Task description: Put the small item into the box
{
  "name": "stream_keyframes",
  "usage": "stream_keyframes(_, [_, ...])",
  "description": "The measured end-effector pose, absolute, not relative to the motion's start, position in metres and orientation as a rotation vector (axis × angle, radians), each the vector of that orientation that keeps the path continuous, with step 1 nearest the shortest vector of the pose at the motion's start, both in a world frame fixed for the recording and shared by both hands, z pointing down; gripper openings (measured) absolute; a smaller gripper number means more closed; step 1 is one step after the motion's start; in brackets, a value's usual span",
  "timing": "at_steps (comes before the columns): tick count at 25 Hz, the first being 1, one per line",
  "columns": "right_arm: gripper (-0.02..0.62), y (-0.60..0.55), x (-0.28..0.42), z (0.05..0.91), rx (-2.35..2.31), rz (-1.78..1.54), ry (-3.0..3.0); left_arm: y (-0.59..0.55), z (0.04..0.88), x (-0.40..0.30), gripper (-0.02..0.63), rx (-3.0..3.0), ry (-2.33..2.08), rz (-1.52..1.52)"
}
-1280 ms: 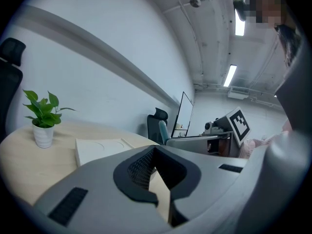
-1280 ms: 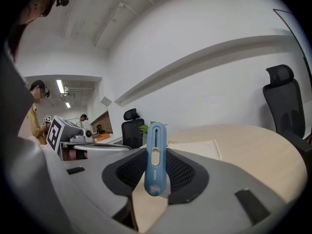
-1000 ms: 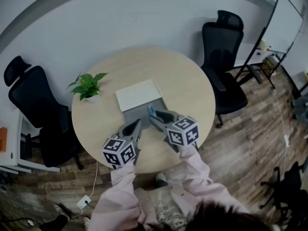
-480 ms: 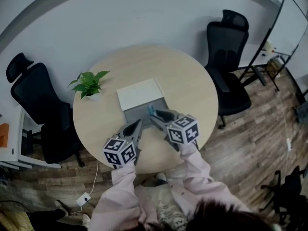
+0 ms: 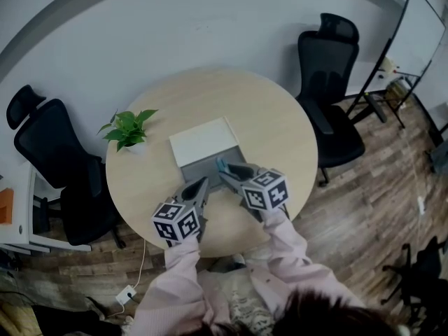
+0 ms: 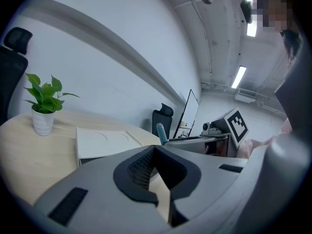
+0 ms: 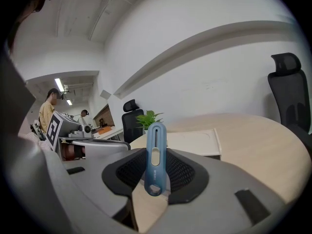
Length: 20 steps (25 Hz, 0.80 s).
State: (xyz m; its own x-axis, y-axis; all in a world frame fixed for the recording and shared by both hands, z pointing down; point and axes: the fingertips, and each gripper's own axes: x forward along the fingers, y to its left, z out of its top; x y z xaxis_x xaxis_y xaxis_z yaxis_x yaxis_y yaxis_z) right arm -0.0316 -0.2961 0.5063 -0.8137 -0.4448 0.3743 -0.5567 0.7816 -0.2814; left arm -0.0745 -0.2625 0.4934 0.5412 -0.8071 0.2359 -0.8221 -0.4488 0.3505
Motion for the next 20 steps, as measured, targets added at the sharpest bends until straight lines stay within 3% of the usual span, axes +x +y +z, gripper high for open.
stream_keyframes(20, [0.127,-0.333,-0.056,0.540,0.746,0.584,-2.552,-0.291,0.533,-0.093,0.008,2.294,-1.157,0.110])
